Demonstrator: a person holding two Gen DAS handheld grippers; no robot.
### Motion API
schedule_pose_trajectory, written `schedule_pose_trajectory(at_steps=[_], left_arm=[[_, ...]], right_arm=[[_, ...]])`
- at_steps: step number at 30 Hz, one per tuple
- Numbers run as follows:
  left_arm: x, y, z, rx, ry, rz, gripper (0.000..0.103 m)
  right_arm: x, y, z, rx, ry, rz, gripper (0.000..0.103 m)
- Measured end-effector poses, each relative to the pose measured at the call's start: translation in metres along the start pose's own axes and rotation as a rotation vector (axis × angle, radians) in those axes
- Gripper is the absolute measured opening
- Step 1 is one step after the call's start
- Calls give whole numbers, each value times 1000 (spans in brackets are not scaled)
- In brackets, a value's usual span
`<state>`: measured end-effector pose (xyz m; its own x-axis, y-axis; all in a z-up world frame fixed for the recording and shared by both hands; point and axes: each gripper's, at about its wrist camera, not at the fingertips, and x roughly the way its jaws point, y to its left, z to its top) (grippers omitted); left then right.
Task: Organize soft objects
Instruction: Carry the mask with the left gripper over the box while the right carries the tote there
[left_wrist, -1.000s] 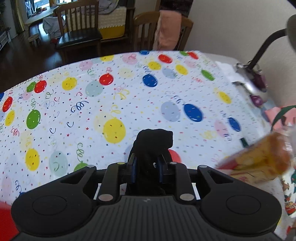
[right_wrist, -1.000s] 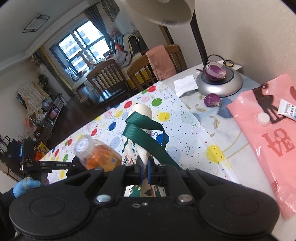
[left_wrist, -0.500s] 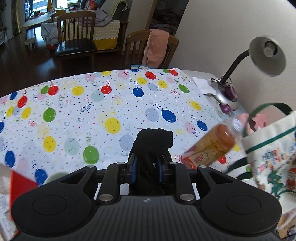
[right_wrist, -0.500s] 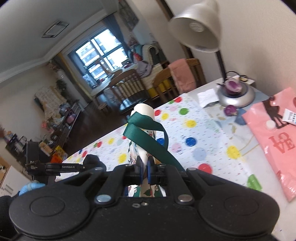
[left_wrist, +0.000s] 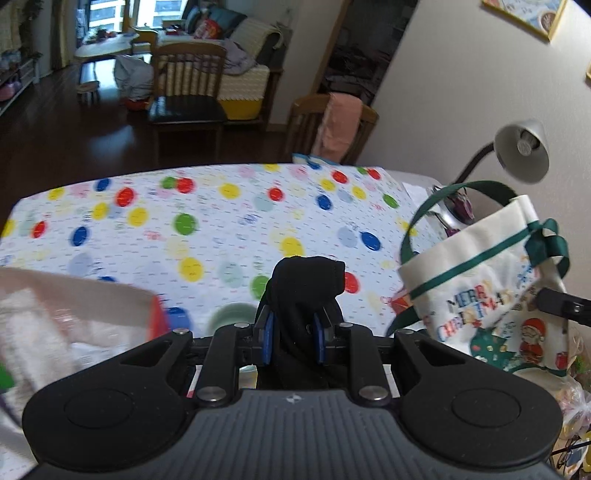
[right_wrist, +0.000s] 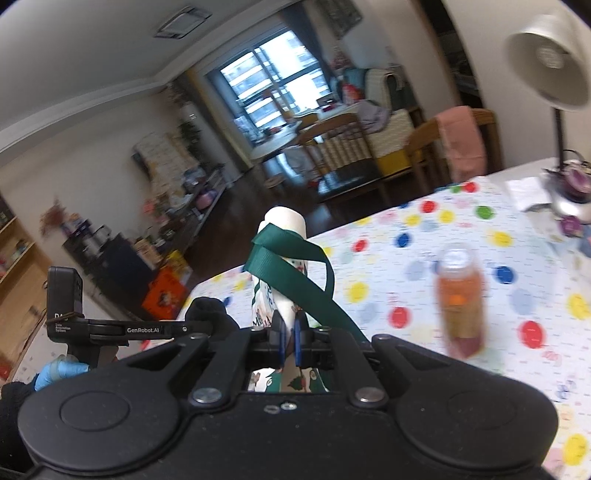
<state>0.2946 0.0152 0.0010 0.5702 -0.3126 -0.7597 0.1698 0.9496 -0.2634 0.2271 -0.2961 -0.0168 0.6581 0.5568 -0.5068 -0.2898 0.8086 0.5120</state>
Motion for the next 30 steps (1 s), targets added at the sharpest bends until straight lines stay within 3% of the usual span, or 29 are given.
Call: schedule_pose_trajectory(at_steps=[16,30], left_arm=[[-96,133,-14,-66,-53,114,21],[-115,229,-29,-73,-26,220,21]], right_arm=[[99,131,-11,-65,65,124,4],[184,209,-46,-79,138,139,4]])
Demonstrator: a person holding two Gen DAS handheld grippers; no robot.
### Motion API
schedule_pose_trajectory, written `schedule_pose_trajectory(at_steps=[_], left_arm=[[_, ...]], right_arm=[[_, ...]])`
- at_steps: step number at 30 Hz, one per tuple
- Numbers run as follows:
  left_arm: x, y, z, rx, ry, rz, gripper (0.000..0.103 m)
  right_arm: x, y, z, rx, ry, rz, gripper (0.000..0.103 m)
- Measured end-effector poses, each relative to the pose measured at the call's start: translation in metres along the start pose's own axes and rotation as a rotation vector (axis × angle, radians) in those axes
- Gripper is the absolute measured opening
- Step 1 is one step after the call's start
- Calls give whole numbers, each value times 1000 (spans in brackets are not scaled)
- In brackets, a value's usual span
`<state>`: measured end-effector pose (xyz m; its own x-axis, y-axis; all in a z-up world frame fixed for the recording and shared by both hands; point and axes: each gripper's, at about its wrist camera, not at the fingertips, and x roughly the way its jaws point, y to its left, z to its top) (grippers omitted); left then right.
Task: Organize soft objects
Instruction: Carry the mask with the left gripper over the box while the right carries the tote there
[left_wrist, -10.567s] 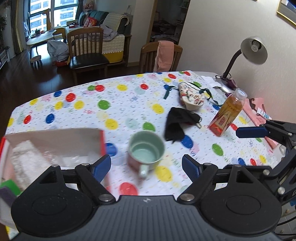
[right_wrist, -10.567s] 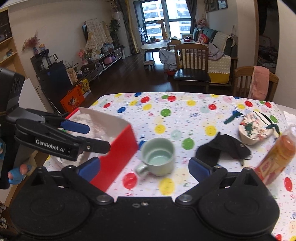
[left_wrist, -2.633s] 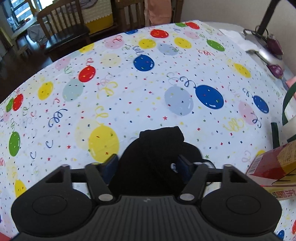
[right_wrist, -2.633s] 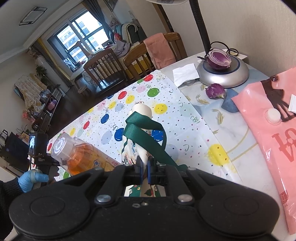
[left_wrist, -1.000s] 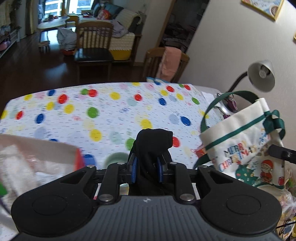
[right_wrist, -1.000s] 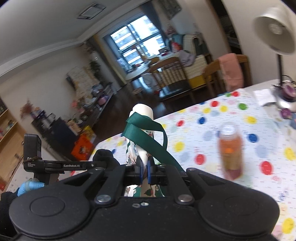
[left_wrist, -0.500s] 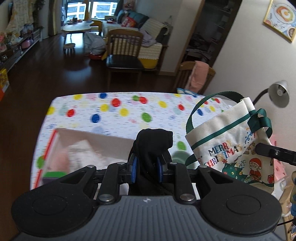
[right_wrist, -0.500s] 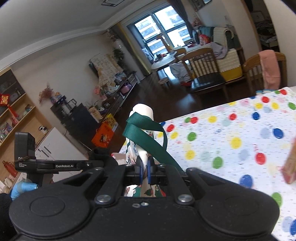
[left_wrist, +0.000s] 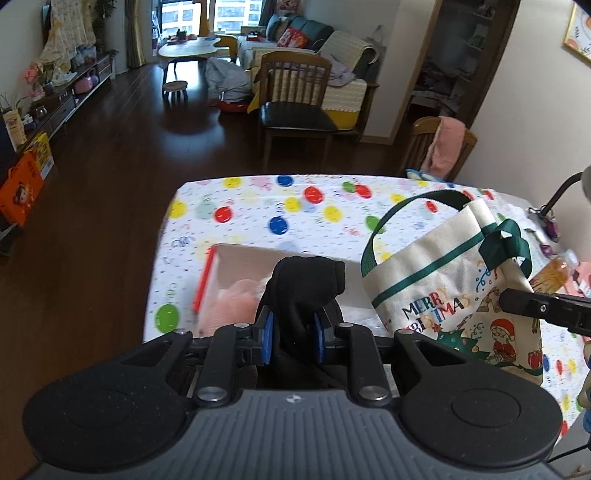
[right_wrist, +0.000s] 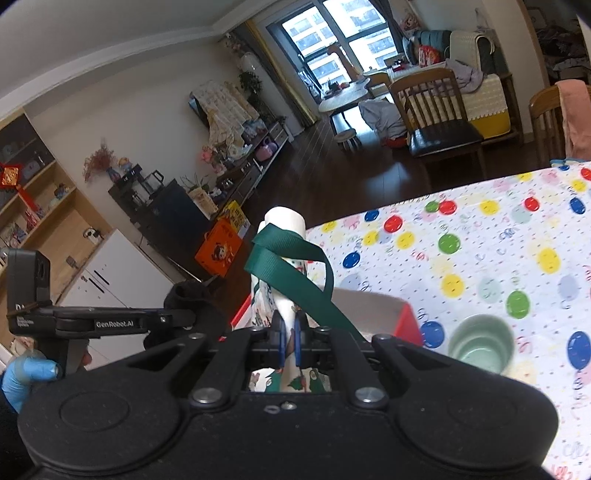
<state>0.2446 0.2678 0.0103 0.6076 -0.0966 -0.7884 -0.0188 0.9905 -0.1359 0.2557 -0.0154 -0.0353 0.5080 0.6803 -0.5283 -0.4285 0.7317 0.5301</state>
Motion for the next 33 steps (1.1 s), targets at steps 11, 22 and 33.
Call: schedule_pose_trajectory(at_steps=[11,22,33], left_arm=[[46,27,-9,42,17,59,21],[87,24,-28,13,35,-1,21],[94,8,-45,27,7,-17,23]], right_arm=[[62,13,-25,7,56,-87,4],[81,10,-46,7,99,-160,4],[77,15,-57,-38,114,-217,5]])
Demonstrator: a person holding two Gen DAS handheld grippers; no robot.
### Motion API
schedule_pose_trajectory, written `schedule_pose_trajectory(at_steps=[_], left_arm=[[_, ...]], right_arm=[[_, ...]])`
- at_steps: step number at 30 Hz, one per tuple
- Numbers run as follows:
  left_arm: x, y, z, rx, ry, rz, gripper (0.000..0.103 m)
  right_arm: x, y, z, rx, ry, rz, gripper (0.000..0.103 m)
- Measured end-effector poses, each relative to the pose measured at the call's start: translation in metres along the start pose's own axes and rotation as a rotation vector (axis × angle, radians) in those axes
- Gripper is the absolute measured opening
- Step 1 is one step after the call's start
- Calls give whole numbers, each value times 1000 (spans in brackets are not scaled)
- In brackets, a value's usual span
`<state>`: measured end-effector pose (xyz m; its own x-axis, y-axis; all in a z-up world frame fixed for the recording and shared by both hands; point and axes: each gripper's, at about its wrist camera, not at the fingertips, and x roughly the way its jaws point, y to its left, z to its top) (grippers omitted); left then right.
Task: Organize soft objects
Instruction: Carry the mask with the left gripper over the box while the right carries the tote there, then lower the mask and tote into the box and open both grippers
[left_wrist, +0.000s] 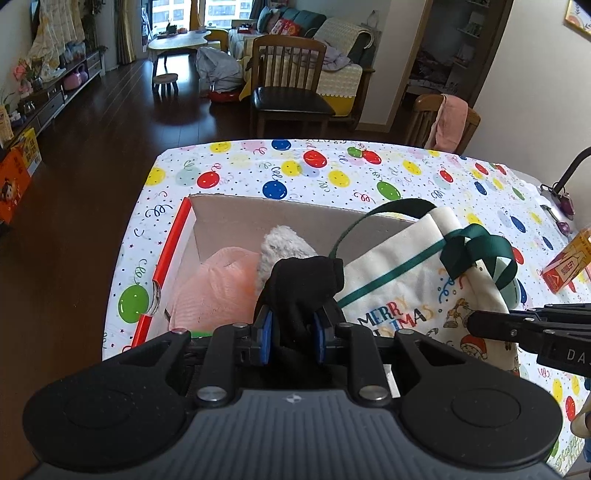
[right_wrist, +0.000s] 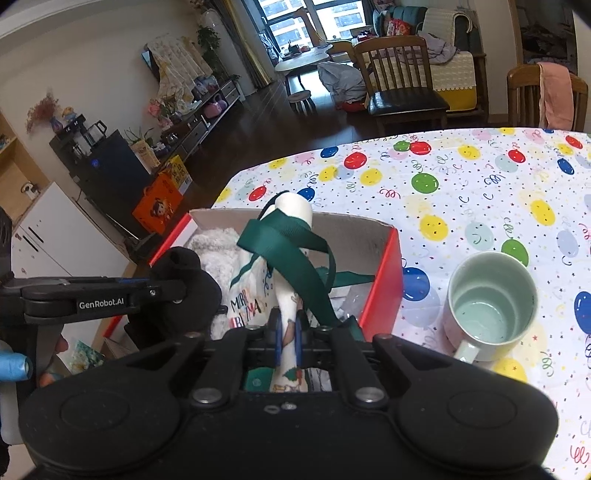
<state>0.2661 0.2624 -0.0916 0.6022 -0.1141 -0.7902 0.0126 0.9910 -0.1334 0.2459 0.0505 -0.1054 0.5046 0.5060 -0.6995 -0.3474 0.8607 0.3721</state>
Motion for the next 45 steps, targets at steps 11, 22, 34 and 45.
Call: schedule_pose_trajectory(at_steps=[11,22,34,45], left_arm=[[-20,-5,-10,-2,-61,4,75],[-60,-14,-19,24,-108,1,75],[-120,-28,-36,71,-222,-27,82],[-153,-48,-57,107,-279,-71,85]], right_arm=[[-17,8,-8,-52,-24,-36,8],[-57,19,-17,-104,-100,-20,19],[-106,46,-31,-155,-214,22,56],[-143,62,-54,-201,-334,9,93]])
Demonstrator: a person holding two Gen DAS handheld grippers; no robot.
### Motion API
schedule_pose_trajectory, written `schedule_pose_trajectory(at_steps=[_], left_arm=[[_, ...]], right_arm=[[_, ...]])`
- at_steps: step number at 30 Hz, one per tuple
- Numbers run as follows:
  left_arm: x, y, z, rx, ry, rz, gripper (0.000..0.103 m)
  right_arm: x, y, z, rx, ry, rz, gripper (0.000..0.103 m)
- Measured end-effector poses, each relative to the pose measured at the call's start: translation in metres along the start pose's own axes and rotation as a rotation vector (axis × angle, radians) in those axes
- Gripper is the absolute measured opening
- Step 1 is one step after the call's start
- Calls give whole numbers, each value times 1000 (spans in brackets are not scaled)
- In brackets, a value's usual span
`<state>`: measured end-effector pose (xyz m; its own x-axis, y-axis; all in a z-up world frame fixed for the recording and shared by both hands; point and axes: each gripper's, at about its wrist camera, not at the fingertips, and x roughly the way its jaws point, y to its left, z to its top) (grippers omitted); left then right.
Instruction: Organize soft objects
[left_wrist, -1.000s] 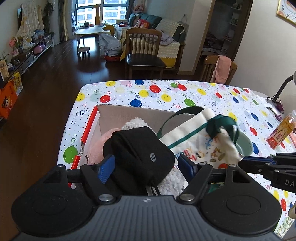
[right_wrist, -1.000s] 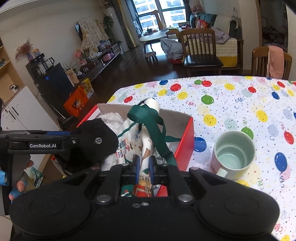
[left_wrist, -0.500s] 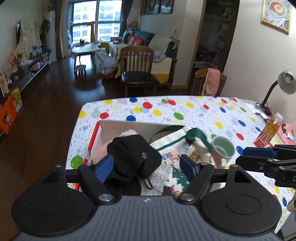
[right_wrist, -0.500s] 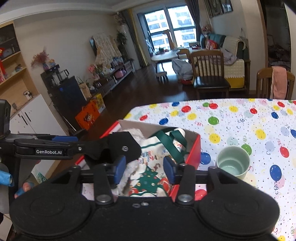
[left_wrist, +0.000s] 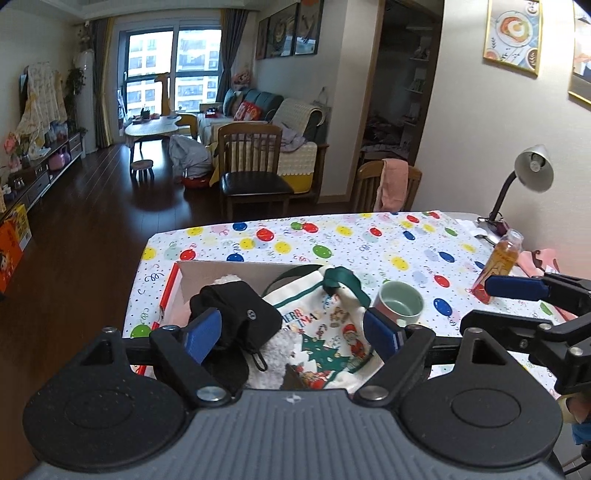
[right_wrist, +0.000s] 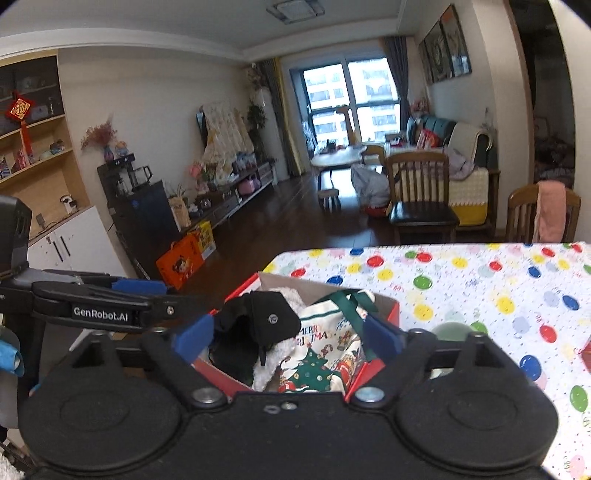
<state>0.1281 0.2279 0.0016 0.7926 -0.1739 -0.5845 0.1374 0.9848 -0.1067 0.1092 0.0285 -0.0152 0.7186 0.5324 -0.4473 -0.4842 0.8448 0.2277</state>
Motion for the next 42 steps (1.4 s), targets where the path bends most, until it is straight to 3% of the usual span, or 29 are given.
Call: schedule_pose_trajectory(at_steps=[3,7,10,27,42], left_arm=[[-6,-6,-4,2,-13,-10,88],[-13,-14,-10,14,-40,-3,90],[-18,-20,-13,19,-52,-3,103],[-32,-48,-28,72,-107,-38,103],[-37,-51,-25,42,-168,-93,103]], right_arm=[[-9,1,-2,3,-28,-15,102],[-17,-1,-7,8,-54,-41,103],[-22,-3,-13,29,-68,-65,103],[-45,-3,-39,77,-120,-224,103],[-54,-3,-43,70,-150,-296,103]])
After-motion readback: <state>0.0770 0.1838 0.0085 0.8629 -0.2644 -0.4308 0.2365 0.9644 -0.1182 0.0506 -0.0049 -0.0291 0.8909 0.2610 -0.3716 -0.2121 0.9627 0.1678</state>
